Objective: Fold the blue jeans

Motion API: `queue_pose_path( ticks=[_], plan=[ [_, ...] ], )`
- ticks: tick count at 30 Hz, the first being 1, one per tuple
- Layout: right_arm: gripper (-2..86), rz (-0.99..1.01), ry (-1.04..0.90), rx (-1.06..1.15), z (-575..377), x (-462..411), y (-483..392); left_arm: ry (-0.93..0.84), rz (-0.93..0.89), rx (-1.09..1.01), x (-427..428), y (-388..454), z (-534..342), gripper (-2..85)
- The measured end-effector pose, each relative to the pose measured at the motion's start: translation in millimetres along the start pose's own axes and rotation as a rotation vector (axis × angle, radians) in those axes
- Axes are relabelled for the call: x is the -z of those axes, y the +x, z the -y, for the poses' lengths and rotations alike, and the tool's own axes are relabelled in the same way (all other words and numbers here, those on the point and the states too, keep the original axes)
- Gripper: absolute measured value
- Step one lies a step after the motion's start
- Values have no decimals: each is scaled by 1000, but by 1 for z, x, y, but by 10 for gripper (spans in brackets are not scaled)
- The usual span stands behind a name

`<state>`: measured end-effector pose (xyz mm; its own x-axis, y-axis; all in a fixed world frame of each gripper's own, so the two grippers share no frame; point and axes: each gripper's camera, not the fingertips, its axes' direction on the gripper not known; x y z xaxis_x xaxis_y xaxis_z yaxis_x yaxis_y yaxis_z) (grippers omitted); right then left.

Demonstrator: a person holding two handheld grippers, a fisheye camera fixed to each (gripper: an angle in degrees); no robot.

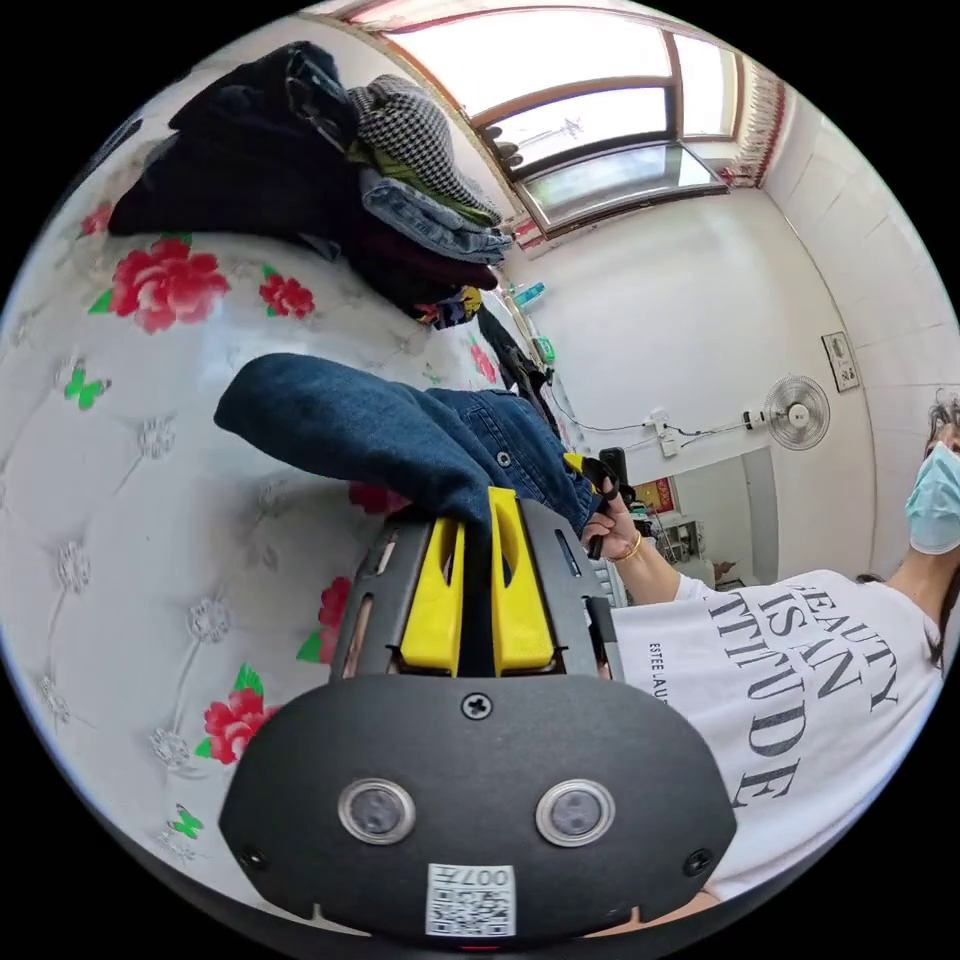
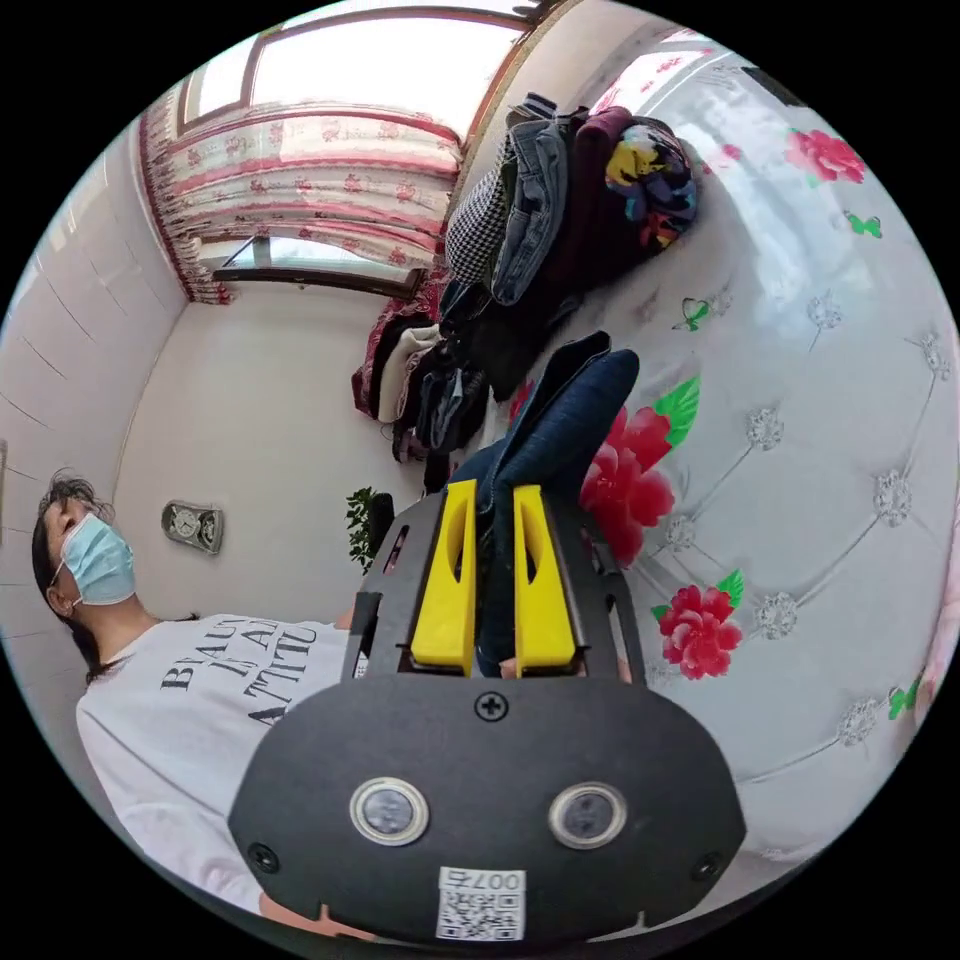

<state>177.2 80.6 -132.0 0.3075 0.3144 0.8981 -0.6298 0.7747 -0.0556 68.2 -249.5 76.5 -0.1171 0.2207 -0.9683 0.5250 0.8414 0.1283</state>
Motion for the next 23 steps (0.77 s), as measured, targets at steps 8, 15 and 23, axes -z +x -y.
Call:
queue_pose_path(
  ticks=[8, 15, 23],
  plan=[
    [64, -33, 216, 392, 202, 4, -145, 248, 148, -293, 60, 40, 228, 46],
    [84, -242, 288, 257, 254, -75, -62, 155, 562, -93, -19, -75, 232, 88],
    [75, -836, 193, 150, 148, -27, 82, -185, 756, 46, -109, -137, 55, 90]
  ],
)
